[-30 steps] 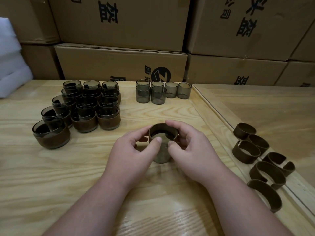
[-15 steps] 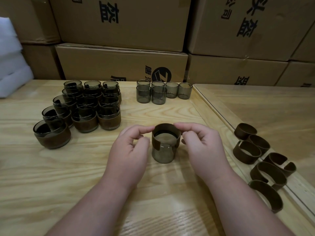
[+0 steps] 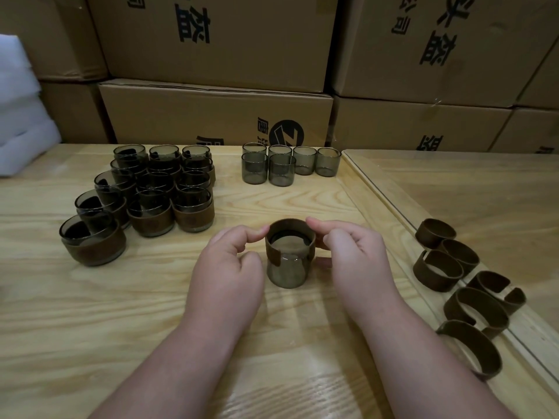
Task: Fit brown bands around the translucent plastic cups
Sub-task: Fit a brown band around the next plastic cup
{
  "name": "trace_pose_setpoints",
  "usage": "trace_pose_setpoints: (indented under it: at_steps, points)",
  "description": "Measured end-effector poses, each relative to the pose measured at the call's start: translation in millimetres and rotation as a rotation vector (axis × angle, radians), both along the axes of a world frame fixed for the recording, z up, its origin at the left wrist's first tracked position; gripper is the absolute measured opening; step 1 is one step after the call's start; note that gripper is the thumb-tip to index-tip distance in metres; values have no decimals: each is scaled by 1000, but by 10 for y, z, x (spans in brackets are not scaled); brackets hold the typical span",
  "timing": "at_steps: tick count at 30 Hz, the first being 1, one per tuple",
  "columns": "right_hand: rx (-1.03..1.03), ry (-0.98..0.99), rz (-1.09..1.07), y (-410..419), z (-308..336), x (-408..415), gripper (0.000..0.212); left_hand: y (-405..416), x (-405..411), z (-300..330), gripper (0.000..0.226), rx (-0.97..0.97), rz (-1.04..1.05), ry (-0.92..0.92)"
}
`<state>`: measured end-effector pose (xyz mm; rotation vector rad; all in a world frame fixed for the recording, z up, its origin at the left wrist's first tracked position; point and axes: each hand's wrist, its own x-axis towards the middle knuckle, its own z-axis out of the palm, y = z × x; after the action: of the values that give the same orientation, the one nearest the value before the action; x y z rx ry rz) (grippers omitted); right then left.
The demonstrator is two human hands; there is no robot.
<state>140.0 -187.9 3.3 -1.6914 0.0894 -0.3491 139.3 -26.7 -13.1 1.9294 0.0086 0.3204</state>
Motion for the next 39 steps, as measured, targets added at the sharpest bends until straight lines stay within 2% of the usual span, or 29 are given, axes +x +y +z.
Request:
trace_pose_setpoints:
  at_steps: [5,16,21,27,28,30,34,39]
  points:
    - [78,70,16,-17,-59,33,37,-12,-23,34,46,85,1,-2]
    - [85,150,8,-8,-53,34,24,-14,-38,11,41,146,4,97]
    - [84,174,-8,18,-9,1,37,-3,-21,6,43,136,27,124]
    - [38,180,-13,18,-25,2,29,4,-41,-11,42,132,15,130]
    - [29,182,-3,9,-39,3,22,6,-46,-15,41,126,18,121]
    - [-4,181,26,-7,-60,6,25,15,-36,-27,35,77,17,112]
    - [-37,174,-29,-36,-85,28,14,21,16,-39,27,28,-11,123]
    - [-60,207,-74,-52,-49,16,18,26,14,-11,21,33,-34,155]
